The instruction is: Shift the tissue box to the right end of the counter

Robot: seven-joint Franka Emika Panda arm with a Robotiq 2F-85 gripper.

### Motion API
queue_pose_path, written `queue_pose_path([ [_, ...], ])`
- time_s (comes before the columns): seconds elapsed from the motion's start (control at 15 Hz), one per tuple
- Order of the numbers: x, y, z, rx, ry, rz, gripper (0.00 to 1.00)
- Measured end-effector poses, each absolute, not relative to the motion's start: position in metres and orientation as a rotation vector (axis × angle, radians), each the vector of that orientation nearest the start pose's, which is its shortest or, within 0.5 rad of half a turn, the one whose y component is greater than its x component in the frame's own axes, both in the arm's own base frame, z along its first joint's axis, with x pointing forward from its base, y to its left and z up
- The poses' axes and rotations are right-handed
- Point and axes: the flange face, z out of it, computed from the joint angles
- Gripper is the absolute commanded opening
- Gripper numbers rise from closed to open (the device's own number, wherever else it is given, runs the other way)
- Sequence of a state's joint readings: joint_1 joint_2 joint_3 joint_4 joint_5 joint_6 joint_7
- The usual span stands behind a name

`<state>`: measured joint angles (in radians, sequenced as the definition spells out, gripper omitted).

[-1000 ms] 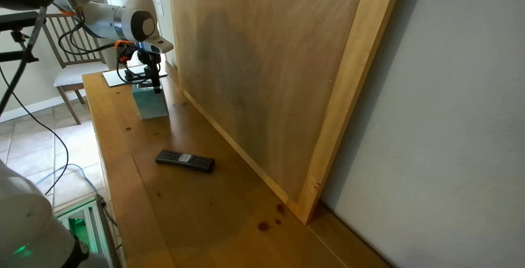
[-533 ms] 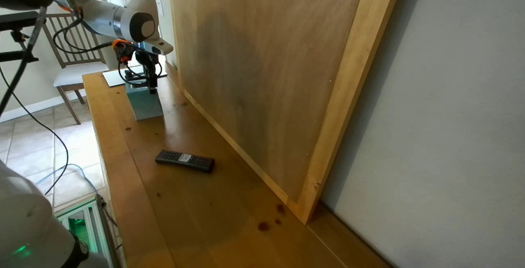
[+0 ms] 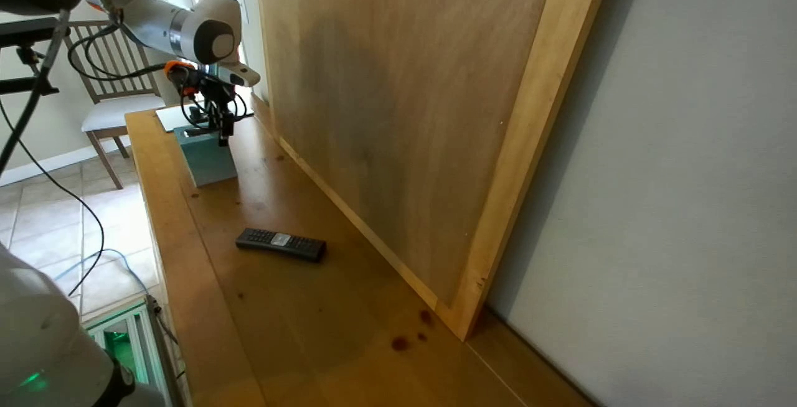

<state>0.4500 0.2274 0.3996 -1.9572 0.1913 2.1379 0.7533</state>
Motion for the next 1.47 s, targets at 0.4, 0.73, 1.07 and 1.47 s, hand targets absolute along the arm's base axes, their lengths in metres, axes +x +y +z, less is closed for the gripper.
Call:
queue_pose_path([
  [0.4,0.383,0.445,0.377,-2.945,0.005,0.427,1.0],
  [0.73,0.38,0.438,0.378,-2.97,0.004,0.489,1.0],
  [1.07,0.382,0.44,0.372,-2.969,0.005,0.505,0.99],
  [1.47,0.388,0.451,0.356,-2.96,-0.002,0.546,0.48],
])
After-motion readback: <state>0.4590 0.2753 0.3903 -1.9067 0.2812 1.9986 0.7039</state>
